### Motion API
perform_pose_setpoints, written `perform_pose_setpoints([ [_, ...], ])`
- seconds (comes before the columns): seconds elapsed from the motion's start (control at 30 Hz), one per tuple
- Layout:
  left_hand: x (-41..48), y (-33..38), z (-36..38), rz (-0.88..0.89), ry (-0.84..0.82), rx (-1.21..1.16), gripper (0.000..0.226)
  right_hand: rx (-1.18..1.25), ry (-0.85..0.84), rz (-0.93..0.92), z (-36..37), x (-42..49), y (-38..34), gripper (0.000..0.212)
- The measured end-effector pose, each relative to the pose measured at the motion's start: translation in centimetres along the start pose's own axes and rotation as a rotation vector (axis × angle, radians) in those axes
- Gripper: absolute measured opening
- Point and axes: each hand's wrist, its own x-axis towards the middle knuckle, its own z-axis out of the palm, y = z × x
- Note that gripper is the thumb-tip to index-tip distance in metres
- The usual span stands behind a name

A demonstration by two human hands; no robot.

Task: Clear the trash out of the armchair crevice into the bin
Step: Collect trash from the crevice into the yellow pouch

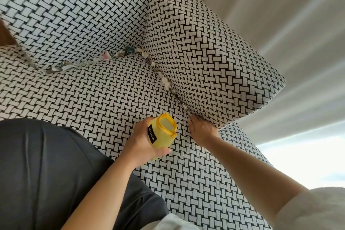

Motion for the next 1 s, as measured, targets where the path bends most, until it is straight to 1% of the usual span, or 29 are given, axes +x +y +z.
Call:
perform_pose_setpoints([
  [0.1, 0.0, 0.0, -0.1, 0.002, -0.001, -0.004, 0.09, -0.054, 0.051, 0.059, 0.0, 0.3, -0.6, 0.042],
  [0.2, 0.0, -0.1, -0.1, -0.001, 0.004, -0.007, 0.09, -0.025, 0.064, 0.097, 0.1, 0.0, -0.9, 0.039],
  [0.3, 0.1, -0.1, 0.0, -0.01, 0.004, -0.004, 0.091, 0.0, 0.002, 0.114, 0.1, -0.3, -0.7, 0.028],
  [0.33, 0.2, -0.2, 0.1, -0.011, 0.005, -0.004, 0.09, -0.005, -0.024, 0.103, 0.0, -0.2, -0.6, 0.027],
  [0.4, 0.3, -0.3, 0.1, -0.009, 0.0, -0.006, 0.089, -0.026, -0.073, 0.083, -0.4, -0.1, -0.5, 0.031],
  [0.5, 0.1, -0.3, 0.1, -0.001, 0.003, -0.031, 0.089, -0.066, -0.155, 0.099, -1.3, 0.2, -0.5, 0.037],
  [0.57, 0.1, -0.3, 0.1, 0.009, 0.009, -0.048, 0.09, -0.07, -0.169, 0.112, -1.7, 0.4, -0.6, 0.037],
  [0.67, -0.1, -0.5, 0.0, 0.012, 0.006, -0.051, 0.089, -0.03, -0.108, 0.114, -1.6, -0.1, -0.6, 0.031],
  [0.8, -0.1, -0.6, 0.1, 0.006, 0.006, -0.04, 0.087, 0.039, 0.073, 0.036, -1.2, -0.8, 0.1, 0.026],
  [0.87, 0.0, -0.6, 0.1, 0.0, 0.006, -0.045, 0.088, 0.176, 0.248, 0.006, -1.8, -1.5, 0.0, 0.023],
  [0.93, 0.2, -0.7, 0.2, 0.002, 0.011, -0.04, 0.09, 0.484, 0.404, -0.035, -3.1, -2.8, -1.0, 0.013],
  [0.97, 0.2, -0.5, 0.1, 0.009, 0.011, -0.026, 0.091, 0.661, 0.419, -0.074, -4.1, -3.6, -2.0, 0.007],
  [1.0, 0.3, -0.4, 0.1, 0.01, 0.008, -0.012, 0.092, 0.811, 0.384, -0.111, -4.9, -4.3, -3.1, 0.005],
])
